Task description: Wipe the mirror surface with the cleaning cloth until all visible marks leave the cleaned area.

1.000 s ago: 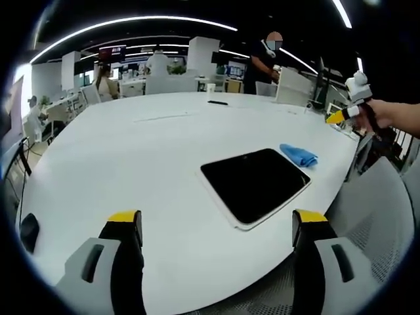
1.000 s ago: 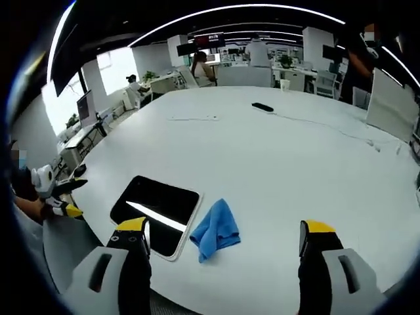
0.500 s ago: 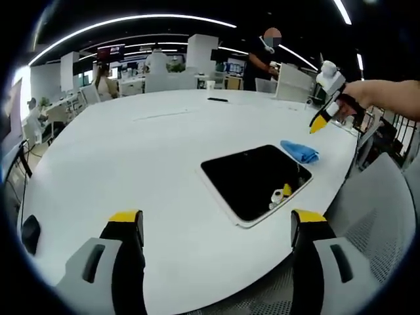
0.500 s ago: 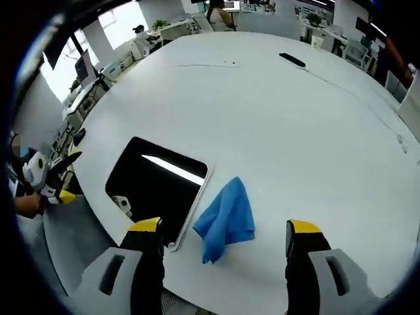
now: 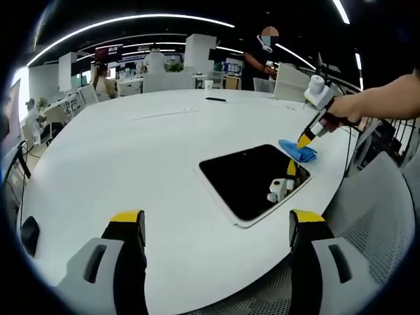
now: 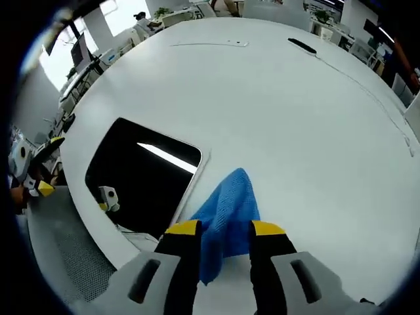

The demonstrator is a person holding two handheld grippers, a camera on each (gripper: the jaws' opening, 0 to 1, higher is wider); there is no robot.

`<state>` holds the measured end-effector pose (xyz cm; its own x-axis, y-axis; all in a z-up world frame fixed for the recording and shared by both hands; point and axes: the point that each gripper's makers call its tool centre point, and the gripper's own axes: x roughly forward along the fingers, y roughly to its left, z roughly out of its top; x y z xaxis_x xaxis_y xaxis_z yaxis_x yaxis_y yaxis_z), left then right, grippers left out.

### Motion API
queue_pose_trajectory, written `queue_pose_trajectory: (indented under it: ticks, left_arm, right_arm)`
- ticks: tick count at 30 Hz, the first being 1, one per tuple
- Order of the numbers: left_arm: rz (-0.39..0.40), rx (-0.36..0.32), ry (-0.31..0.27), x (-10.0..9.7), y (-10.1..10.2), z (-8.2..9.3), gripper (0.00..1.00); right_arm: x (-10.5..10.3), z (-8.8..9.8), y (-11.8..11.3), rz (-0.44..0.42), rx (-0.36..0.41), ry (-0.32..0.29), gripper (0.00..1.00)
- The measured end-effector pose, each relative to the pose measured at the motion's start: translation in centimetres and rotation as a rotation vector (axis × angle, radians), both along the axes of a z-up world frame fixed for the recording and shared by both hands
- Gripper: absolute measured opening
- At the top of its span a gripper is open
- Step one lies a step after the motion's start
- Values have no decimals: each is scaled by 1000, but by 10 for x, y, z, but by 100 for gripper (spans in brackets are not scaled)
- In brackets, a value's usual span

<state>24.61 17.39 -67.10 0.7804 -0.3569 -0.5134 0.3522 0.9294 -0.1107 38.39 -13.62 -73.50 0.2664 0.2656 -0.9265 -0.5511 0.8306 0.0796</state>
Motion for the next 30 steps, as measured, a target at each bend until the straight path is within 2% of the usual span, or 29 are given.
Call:
queue_pose_trajectory:
  ticks: [3, 6, 8, 9, 16, 19, 22, 30]
  left_arm:
    - [-4, 0, 0, 0, 0, 0, 89]
    - [-3, 2, -4, 0, 0, 0, 89]
    - [-5, 1, 2, 0, 0, -1, 89]
    - [-5, 1, 1, 0, 0, -1, 89]
    - [-17, 1, 4, -1, -2, -2, 88]
    - [-22, 0, 6, -1, -3, -2, 89]
    - [-29, -5, 4, -2, -4, -2, 90]
    - [-35, -20, -3, -2, -7, 0, 92]
  right_arm:
    - [0, -5, 3, 12, -28, -1, 6]
    - [0, -15, 8, 18, -47, 12, 3]
    - [1, -13, 7, 12, -60, 7, 3]
    - [0, -12, 6, -35, -55, 29, 2]
    - [-3, -10, 5, -100, -28, 57, 2]
    - [-2, -10, 5, -94, -41, 63, 2]
    - [-2, -9, 3, -151, -26, 107, 0]
    - [9, 13, 17, -138, 5, 117, 0]
